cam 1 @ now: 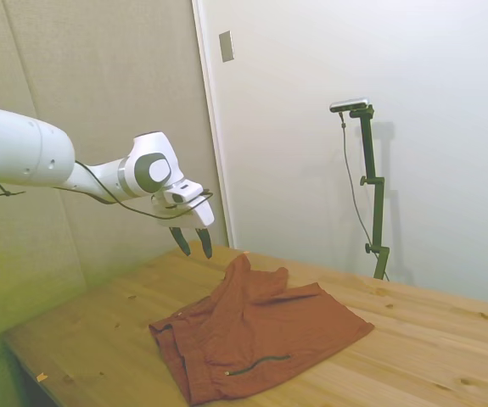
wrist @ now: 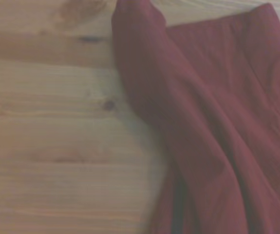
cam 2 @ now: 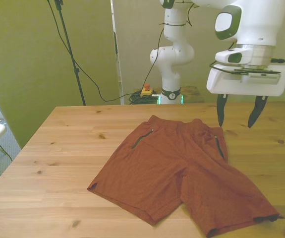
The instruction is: Unfold the shorts
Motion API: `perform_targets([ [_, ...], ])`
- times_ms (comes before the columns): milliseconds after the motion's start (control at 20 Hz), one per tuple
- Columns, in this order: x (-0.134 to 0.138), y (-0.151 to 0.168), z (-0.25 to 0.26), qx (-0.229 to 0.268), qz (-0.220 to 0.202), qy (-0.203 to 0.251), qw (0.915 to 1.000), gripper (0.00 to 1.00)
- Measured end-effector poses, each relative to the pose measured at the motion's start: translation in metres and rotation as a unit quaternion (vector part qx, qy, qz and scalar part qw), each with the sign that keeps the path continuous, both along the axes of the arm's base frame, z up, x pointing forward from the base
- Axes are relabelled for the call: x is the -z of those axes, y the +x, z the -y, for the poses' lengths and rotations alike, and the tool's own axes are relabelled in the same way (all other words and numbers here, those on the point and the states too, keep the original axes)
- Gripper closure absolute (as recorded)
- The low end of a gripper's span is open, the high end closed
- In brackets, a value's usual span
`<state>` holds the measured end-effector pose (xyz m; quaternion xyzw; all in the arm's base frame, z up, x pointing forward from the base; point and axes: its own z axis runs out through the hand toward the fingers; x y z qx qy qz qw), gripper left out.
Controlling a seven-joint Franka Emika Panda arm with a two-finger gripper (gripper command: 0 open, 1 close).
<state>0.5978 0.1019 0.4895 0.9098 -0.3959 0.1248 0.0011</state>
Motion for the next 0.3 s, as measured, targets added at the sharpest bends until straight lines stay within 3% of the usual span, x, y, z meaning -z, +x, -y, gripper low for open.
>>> perform_targets([
  [300,-0.006,-0.087,0.033,-0.001,0.001,0.008,1.0000,0.00],
])
